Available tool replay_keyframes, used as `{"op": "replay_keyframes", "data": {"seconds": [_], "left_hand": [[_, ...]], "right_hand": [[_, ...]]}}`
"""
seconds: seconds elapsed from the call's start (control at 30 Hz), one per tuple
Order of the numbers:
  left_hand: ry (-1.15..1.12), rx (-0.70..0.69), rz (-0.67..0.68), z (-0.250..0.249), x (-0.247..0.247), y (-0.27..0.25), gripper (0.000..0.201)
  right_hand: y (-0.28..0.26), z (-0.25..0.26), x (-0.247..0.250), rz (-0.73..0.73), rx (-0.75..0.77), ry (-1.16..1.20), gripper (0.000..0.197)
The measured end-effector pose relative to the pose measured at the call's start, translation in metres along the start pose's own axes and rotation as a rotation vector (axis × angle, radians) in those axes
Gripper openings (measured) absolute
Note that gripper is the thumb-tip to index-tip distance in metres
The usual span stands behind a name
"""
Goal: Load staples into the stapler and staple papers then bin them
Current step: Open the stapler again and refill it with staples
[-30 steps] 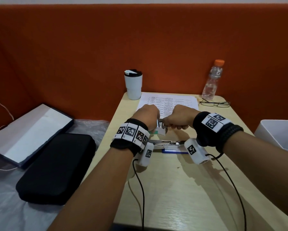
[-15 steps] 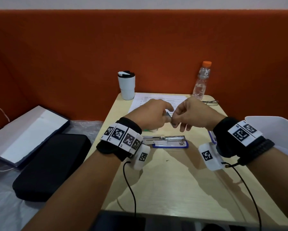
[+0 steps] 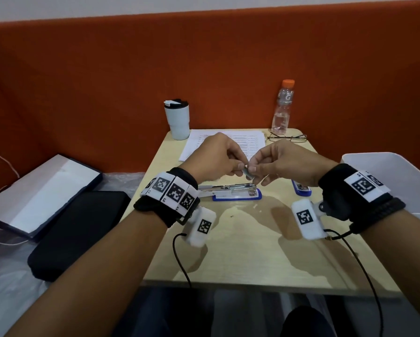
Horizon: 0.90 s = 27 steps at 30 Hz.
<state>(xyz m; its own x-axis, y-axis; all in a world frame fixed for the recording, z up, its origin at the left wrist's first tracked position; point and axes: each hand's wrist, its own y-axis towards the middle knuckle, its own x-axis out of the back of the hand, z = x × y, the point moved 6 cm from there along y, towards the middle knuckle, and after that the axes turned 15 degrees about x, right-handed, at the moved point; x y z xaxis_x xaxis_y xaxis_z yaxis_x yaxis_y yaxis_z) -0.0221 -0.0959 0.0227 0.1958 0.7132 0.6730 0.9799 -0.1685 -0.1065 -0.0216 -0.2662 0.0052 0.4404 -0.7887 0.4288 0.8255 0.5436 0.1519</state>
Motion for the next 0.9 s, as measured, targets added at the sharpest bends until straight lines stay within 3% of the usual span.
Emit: {"op": "replay_keyframes", "data": {"seconds": [0.3,0.43,0.57,0.67,0.8,0.9], "left_hand": [[-0.058,-0.024,-0.071,0.004,-0.001,-0.008,0.006],[0.193,0.003,-0.095,0.008,-0.004,-0.005,0.020],[0.490,0.069,-0.089,0.021,-0.012,0.002,0.040],[0.587,0.103,-0.066,0.029,-0.019,0.003,0.041],[0.652,0.084,-0.097,0.029,-0.025,0.000,0.023],[0.632,0.092,-0.102,0.030,-0.027,0.002,0.023]], "right_hand": [[0.002,-0.011,-0.005,0.039,-0.048,0.108,0.016],[0.008,-0.013,0.006,-0.033,0.023,-0.225,0.012],[0.017,-0.018,-0.004,0.018,0.108,-0.622,0.009],[0.019,-0.021,-0.011,0.054,0.122,-0.674,0.011],[0.020,-0.023,-0.013,0.071,0.115,-0.688,0.011],[0.020,-0.023,-0.012,0.077,0.120,-0.688,0.012]]}}
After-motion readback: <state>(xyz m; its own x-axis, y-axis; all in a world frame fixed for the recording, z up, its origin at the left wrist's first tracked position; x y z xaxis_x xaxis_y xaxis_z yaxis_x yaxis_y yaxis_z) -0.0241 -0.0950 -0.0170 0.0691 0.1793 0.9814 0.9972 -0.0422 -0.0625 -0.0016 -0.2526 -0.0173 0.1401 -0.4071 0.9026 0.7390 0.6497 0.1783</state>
